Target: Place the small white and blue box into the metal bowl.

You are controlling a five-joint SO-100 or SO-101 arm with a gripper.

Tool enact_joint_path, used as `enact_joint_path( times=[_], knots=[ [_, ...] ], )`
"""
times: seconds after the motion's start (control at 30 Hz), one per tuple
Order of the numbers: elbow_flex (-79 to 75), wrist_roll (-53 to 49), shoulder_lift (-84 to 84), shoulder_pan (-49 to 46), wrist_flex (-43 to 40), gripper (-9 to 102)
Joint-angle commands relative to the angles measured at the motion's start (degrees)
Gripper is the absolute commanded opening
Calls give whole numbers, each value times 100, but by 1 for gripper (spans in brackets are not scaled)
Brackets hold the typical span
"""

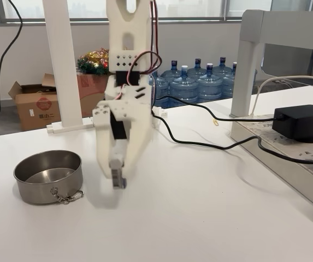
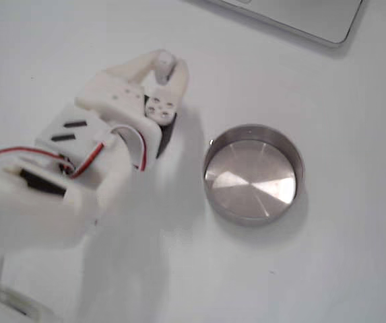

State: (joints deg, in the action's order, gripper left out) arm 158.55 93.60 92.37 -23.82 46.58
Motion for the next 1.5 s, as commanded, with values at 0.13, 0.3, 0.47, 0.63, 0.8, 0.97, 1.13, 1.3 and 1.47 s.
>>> enact_joint_path(
  times=[0.13, 0.3, 0.47, 0.63, 0.8, 0.97, 1.13, 1.3, 1.47],
  knots=[
    [650, -176, 1573, -747, 35, -5],
    [923, -677, 1749, -1468, 97, -5],
    [967, -773, 1652, -2136, 88, -5],
    [984, -765, 1441, -2461, 88, -4],
    [1020, -765, 1336, -2593, 88, -3],
    [1248, -694, 1389, -2522, 88, 5],
    [1371, -694, 1424, -2496, 97, 7],
    [1371, -694, 1424, -2496, 97, 7],
    [1380, -694, 1424, -2382, 97, 13]
  ],
)
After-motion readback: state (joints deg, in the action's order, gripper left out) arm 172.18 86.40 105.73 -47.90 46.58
